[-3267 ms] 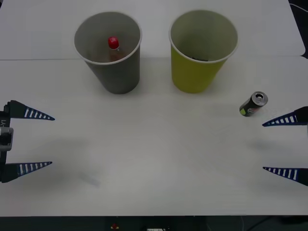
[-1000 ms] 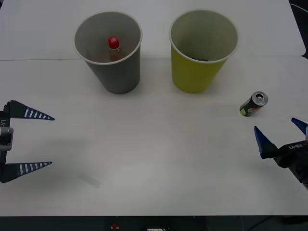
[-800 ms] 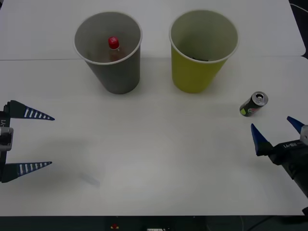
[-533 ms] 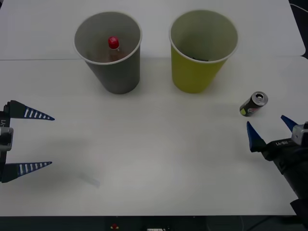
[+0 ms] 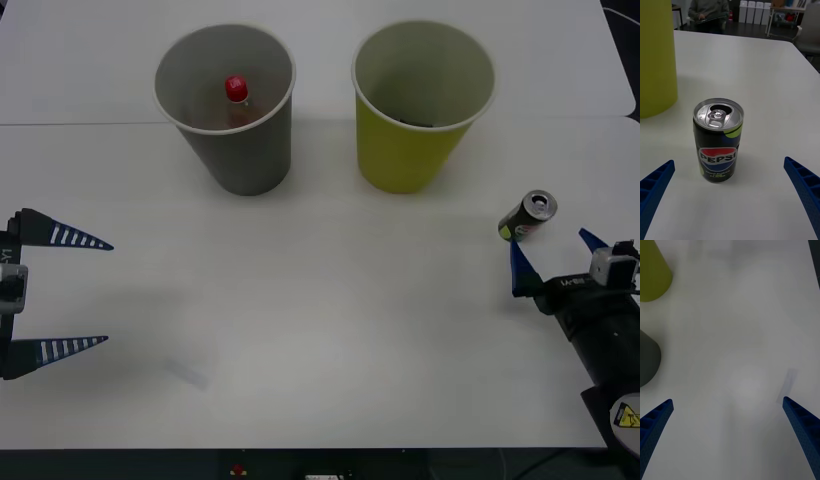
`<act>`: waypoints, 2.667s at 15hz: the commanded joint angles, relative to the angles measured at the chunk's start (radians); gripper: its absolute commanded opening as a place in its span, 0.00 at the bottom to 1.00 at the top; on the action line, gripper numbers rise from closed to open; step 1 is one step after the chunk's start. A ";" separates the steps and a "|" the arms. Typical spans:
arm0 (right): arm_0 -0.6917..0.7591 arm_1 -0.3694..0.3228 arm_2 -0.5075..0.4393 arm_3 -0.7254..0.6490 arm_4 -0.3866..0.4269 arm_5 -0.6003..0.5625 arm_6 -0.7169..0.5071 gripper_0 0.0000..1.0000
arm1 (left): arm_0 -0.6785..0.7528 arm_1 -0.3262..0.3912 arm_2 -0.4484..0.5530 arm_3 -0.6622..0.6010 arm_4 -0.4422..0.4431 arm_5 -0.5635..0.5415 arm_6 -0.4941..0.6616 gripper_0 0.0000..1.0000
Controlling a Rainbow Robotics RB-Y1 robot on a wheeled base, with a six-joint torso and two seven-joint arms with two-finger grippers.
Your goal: Put the can into the green bin and the plastic bottle into the gray bin
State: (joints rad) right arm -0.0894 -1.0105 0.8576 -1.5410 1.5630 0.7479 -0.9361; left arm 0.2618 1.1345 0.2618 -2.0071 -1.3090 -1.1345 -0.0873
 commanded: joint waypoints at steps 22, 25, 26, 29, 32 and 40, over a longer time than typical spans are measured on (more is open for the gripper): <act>-0.213 0.202 0.031 0.282 -0.057 -0.007 0.013 0.31 | 0.000 0.000 0.000 0.000 0.000 0.000 0.000 1.00; -0.216 0.202 0.031 0.282 -0.052 -0.007 0.013 0.00 | 0.000 0.000 0.000 0.000 0.000 0.000 0.000 1.00; -0.214 0.202 0.031 0.282 -0.050 -0.007 0.013 0.00 | 0.000 0.000 0.000 0.000 0.000 0.000 0.000 1.00; -0.214 0.201 0.031 0.280 -0.046 -0.007 0.013 0.00 | 0.000 0.000 0.000 0.000 0.000 0.000 0.000 1.00; -0.213 0.199 0.029 0.282 -0.026 -0.007 0.010 0.00 | 0.000 0.000 0.000 0.000 0.000 0.000 0.000 1.00; -0.153 0.118 -0.083 0.177 0.123 -0.160 0.000 0.00 | 0.000 0.000 0.000 0.000 0.000 0.000 0.000 1.00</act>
State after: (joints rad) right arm -0.2577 -0.8838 0.8058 -1.3410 1.6626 0.6262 -0.9356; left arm 0.2618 1.1345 0.2618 -2.0071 -1.3090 -1.1345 -0.0873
